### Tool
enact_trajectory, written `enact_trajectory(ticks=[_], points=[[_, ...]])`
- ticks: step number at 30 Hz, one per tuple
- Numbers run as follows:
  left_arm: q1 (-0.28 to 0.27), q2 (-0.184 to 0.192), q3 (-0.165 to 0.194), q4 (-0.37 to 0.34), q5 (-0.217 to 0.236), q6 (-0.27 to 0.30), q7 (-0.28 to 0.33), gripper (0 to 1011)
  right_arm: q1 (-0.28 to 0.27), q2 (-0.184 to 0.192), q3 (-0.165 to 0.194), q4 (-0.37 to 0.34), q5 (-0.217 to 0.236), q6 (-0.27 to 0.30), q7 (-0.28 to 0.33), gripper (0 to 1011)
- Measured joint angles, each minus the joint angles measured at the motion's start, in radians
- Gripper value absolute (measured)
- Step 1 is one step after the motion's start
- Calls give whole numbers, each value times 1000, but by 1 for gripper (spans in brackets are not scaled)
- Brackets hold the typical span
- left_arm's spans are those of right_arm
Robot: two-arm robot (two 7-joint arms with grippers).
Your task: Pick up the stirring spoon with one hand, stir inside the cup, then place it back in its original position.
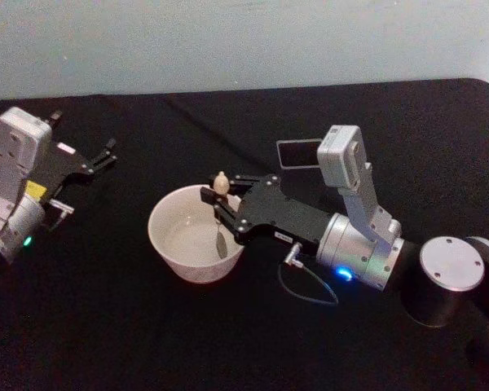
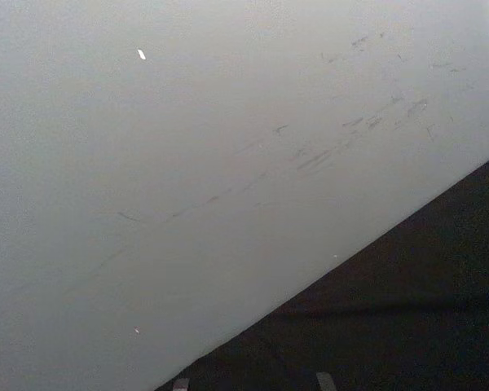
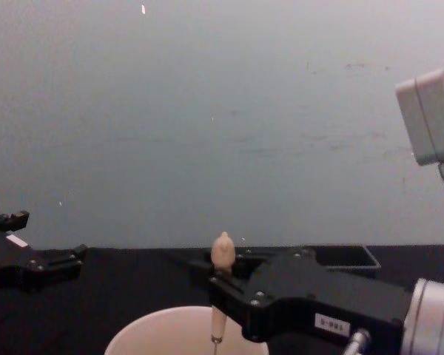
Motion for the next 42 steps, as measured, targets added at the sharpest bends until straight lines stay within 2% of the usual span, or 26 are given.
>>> enact_trajectory(ticks=[20, 31, 36, 42], points=[[0, 0, 0, 0, 0, 0, 0, 1001, 20, -14, 2, 17, -9, -5, -5, 170], [0, 0, 0, 0, 0, 0, 0, 1001, -6, 14, 10, -21, 4, 3, 5, 169], [0, 0, 0, 0, 0, 0, 0, 1001, -18, 25, 1, -37, 6, 7, 16, 170], [0, 0, 0, 0, 0, 0, 0, 1001, -17, 22, -16, -35, 3, 9, 22, 169]])
